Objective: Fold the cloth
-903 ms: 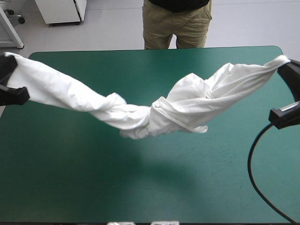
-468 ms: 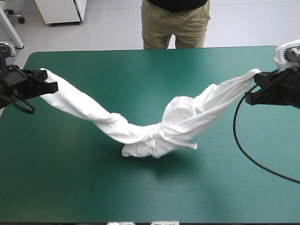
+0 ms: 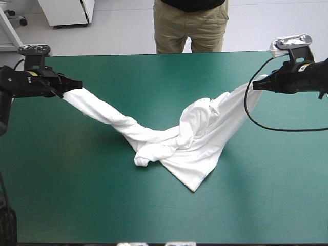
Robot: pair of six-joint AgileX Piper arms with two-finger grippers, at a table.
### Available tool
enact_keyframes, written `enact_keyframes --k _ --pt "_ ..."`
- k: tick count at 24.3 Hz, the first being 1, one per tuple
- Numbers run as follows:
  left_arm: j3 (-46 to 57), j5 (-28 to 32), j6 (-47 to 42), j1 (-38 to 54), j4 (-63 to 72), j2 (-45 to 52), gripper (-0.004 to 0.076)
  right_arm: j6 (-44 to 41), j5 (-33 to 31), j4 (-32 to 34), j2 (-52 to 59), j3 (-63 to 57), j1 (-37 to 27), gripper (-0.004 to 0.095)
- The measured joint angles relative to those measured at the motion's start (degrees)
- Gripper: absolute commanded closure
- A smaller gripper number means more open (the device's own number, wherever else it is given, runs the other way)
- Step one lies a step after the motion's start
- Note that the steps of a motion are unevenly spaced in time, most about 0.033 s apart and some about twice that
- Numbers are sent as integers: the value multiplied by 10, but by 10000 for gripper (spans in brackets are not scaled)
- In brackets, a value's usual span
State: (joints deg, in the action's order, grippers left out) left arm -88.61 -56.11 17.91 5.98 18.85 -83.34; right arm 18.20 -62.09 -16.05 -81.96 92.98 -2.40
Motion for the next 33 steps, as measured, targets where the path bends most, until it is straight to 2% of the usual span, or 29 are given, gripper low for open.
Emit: enact_keyframes --k 5,10,12,14,15,16,17,19,23,27,30,33 --pt "0 36 10 0 2 -77 732 -17 48 53 -63 0 0 921" --pt "0 53 22 0 20 -140 703 -26 68 64 -125 0 0 884" --pt "0 55 26 0 29 -165 623 -29 71 64 -153 0 0 802" --pt "0 56 28 0 33 -183 496 -30 73 64 -175 0 0 668" --pt "0 56 28 0 34 -195 420 -31 75 64 -187 0 0 586" --pt "0 56 28 0 35 -202 270 -32 77 64 -194 0 0 415" --pt "0 56 30 0 35 -216 220 -36 85 64 -205 0 0 342" --pt "0 58 30 0 35 -225 148 -42 96 64 -209 0 0 273" --pt "1 58 30 0 34 -229 150 -60 120 72 -194 0 0 285" --pt "3 49 30 0 34 -182 171 -66 141 79 -96 1 0 304" --pt "4 42 30 0 34 -124 172 -63 121 69 -31 2 0 328" --pt "4 13 30 0 34 -39 176 -47 71 22 26 2 0 376"
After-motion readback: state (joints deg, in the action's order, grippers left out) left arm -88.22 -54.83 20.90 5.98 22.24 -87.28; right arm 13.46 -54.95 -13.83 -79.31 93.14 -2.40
